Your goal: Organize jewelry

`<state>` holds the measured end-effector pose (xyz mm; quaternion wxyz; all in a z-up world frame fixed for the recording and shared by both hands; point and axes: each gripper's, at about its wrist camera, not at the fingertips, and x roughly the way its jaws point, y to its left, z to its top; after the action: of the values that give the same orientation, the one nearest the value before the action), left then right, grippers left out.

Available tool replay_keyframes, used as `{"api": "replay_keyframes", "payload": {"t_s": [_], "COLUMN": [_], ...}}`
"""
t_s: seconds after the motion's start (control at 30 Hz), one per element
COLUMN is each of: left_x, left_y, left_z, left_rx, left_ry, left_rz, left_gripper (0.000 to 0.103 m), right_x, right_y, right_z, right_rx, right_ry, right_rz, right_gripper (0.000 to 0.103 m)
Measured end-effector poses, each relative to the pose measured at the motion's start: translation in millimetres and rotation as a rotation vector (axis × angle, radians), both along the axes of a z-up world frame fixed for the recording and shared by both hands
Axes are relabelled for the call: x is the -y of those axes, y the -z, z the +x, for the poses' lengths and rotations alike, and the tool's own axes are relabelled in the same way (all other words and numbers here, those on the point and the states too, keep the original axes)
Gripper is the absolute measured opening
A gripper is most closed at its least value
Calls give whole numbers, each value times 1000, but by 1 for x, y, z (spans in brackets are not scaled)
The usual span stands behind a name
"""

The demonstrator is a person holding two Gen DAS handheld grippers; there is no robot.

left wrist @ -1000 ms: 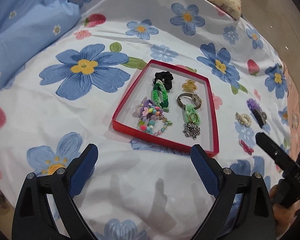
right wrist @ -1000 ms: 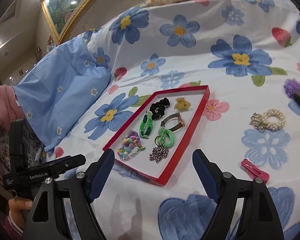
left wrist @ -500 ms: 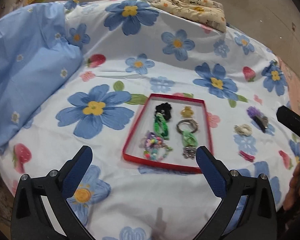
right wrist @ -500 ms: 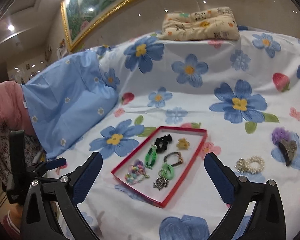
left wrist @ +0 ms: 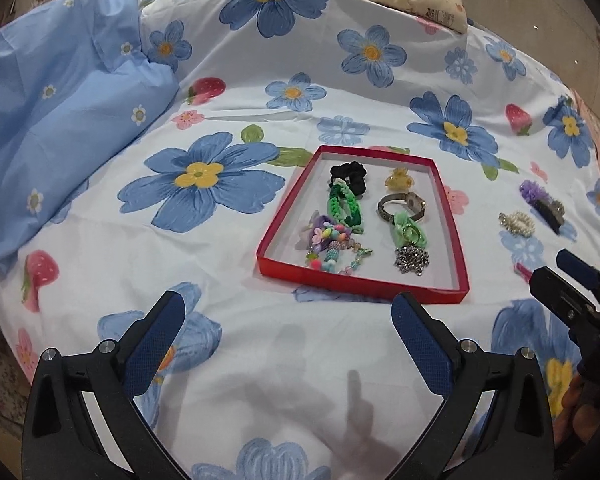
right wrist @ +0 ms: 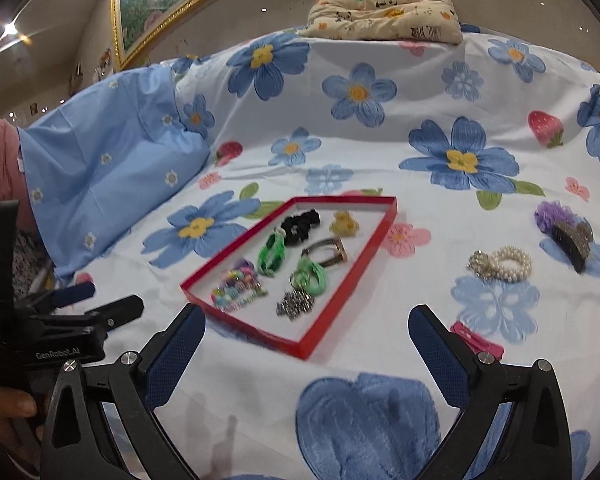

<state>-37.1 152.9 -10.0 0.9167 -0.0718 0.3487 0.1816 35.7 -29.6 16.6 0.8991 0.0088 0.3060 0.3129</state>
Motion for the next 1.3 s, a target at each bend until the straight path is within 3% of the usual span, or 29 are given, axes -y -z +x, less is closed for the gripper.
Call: {"api": "replay_keyframes", "payload": {"t_s": [0.57, 1.3], "left_x": [20, 15], "left_y": [-10, -6], "left_z": [-7, -7], "left_rx": [1, -17], "left_ry": [29, 12], "left_rz": [36, 32], "left_gripper": [103, 103], "right_x": [8, 2], "right_y": [-6, 3], "right_z": [-9, -7], "right_rx": [21, -10], "right_ry": [11, 6], "right_rz": [9, -14], "right_gripper": [103, 103]}}
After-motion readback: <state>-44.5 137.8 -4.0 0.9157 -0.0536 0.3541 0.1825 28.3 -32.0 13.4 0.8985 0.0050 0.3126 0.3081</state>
